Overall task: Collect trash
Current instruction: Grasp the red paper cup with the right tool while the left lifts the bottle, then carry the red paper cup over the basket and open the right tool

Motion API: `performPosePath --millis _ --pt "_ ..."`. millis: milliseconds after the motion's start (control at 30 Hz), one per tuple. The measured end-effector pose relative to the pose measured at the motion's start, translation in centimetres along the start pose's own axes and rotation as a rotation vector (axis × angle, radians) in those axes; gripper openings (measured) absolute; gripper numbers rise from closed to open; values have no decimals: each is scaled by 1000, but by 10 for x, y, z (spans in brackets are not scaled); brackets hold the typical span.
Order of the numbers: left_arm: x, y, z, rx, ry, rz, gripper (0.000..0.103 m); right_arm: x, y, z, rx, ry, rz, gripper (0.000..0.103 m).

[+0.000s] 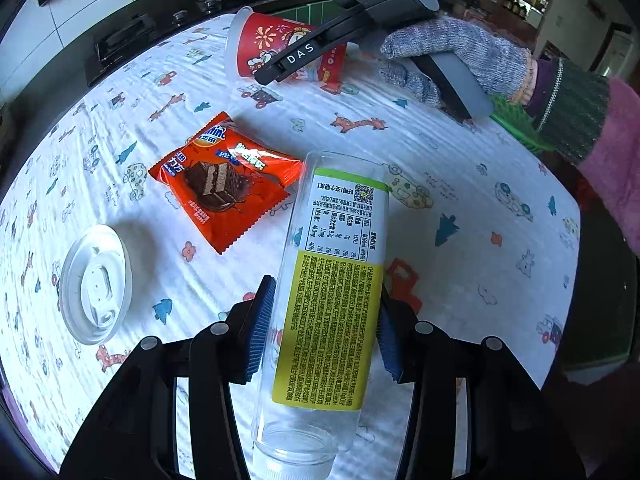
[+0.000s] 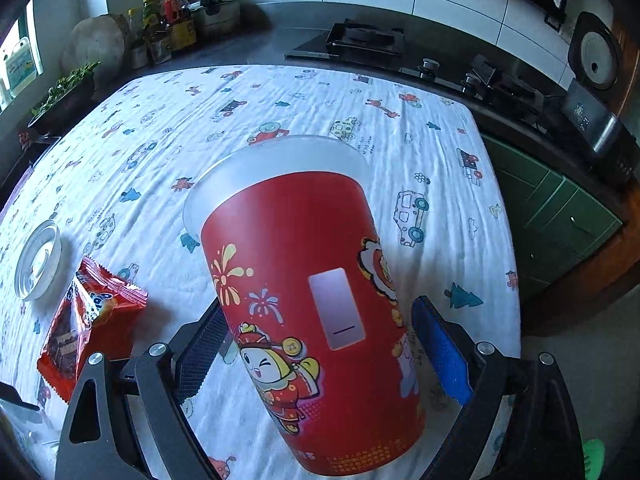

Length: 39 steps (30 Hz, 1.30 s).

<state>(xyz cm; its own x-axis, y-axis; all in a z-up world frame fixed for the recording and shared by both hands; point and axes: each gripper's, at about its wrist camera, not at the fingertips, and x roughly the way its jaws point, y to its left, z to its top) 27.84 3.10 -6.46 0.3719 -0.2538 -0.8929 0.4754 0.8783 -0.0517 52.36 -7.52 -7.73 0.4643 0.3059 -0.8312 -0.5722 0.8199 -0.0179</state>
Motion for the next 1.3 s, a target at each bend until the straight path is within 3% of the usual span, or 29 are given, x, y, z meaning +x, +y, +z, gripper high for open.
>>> performPosePath --millis 67,233,533,800,1000,1300 --pt "-1 1 -1 -11 0 1 46 -3 2 -3 10 2 0 74" --pt "-7 -3 -2 -23 -11 5 46 -28 8 -20 47 -22 12 67" --pt "-20 -17 -12 -32 -34 -4 46 -80 13 -70 137 -68 25 66" --pt "-40 -50 -9 14 -80 -25 46 -136 12 -119 199 -115 -20 66" --pt "-43 -83 1 57 -101 -57 46 -173 -20 -161 287 -123 -102 66" --pt "-29 -123 36 86 -102 -101 43 -210 -104 -234 442 -76 -283 66"
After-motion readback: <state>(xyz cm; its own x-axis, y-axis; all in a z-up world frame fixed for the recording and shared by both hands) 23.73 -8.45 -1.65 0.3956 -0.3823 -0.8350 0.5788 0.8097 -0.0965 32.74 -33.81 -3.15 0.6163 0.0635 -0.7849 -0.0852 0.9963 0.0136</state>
